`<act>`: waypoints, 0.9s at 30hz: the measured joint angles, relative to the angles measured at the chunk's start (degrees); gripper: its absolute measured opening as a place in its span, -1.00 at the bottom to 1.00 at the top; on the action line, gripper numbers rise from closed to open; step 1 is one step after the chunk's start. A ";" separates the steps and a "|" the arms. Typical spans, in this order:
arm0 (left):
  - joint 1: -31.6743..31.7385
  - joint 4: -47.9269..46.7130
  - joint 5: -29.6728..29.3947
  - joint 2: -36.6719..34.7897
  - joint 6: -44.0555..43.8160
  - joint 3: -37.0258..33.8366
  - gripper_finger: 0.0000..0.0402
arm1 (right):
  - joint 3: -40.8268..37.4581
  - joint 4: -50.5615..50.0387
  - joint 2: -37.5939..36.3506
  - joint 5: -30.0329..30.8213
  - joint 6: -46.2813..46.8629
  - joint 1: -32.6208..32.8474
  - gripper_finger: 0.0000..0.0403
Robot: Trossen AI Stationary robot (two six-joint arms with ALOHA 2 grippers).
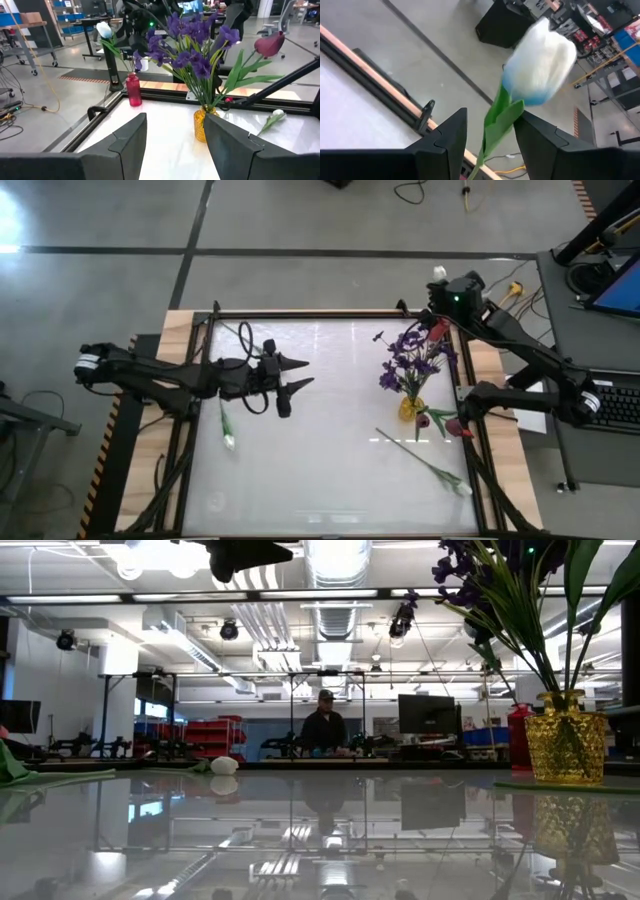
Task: Sort flowers into vase by color
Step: Put the lower middle white flower into the red vase, then put the top white flower into the red vase
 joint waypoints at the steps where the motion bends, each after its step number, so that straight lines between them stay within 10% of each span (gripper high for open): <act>1: 0.00 -0.01 0.00 0.00 -0.12 0.00 -0.09 | 0.52 -1.28 -0.03 -0.17 0.26 0.07 -0.22; 16: 9.95 -48.13 9.31 1.21 -13.09 11.51 -0.09 | 18.00 -25.48 -0.92 -8.02 9.29 0.11 0.06; 27: 28.68 -69.51 16.20 12.29 11.15 15.36 -0.13 | 32.25 -27.34 -6.26 -17.58 12.64 0.08 0.07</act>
